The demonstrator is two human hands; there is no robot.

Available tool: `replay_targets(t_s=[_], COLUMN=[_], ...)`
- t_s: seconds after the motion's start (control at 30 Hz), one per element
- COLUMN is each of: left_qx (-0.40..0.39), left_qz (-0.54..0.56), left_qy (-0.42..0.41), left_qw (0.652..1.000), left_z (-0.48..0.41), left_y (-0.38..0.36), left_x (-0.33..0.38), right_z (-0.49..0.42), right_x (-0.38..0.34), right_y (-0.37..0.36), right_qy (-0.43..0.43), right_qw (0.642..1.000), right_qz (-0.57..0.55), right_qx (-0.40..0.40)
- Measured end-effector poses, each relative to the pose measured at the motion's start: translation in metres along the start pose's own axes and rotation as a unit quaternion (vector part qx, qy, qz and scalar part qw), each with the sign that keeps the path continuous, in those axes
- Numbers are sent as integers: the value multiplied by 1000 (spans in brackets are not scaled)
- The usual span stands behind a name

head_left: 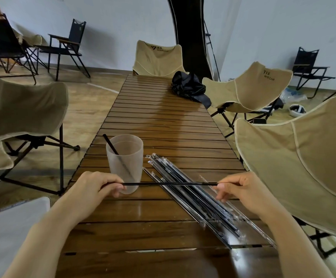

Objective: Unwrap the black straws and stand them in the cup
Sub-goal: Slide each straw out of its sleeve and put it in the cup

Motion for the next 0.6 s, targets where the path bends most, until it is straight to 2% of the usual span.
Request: replay_targets(t_s=[0.13,0.27,0.37,0.47,0.6], left_qx=[8,5,-14,-36,-34], left_qz=[-13,-43,-80,-73,-96], left_qy=[24,32,17,0,-4], left_qw=[1000,999,997,997,995], left_z=[2,1,1,0,-2], left_y=[3,1,-6,-14,-18], left_x=[-13,-14,-8,1,6], right_z=[4,3,-1,-3,-6], right_x=[6,9,7,1,-5], right_y=[13,12,5,-5,-15], right_qy=[-22,-48,-50,-27,24], right_qw=[996,989,991,999,986], right_qz=[-49,-95,-88,-24,158], right_qx=[74,99,88,37,-47])
Point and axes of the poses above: each hand's wrist, its own z-axis away from the middle knuckle, its own y-axis out of the back of the hand, x = y × z, the point moved 5 cm from there along -z, towards the middle knuckle, and after that the axes turned 11 degrees about y, right-handed, at the moved point
